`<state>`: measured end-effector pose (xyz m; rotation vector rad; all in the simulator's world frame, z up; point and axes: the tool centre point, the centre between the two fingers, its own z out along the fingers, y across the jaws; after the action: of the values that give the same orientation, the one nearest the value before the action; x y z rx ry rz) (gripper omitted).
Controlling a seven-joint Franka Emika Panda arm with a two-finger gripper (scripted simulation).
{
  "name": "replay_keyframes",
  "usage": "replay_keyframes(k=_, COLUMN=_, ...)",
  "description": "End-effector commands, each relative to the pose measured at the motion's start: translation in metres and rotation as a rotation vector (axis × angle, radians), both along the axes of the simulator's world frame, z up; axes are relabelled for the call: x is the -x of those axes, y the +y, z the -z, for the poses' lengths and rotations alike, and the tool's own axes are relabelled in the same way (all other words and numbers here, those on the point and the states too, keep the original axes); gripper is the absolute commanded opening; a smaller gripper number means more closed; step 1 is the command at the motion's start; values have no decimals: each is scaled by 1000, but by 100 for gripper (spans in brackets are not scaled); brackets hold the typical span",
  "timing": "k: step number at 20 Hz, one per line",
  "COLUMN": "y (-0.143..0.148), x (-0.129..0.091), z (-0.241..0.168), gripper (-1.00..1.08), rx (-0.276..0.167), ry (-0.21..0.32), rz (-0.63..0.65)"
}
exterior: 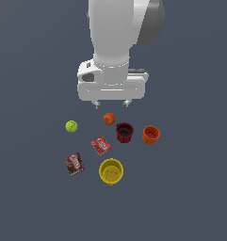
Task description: Pick up a designated object from a clutter of objects.
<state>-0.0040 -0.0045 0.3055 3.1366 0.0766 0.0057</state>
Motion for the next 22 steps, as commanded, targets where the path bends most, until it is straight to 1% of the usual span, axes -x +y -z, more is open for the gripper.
replay_keyframes(k=1, y=-1, x=4, z=11, gripper=100, rx=0, ry=1, rz=17)
replay_keyframes(k=6, y=-4, x=16, z=41, gripper=100, rx=-1, ry=1, rz=65)
replay_keyframes(k=10, y=-6, x=32, z=73, gripper=100, rx=-2, ry=1, rz=118)
replay_keyframes(k=15, y=-10, x=59, z=115, gripper=100, rx=-4, ry=2, rz=192)
replay_keyframes(k=22, y=-14, x=103, z=165, gripper=100, rx=-4, ry=2, rz=293)
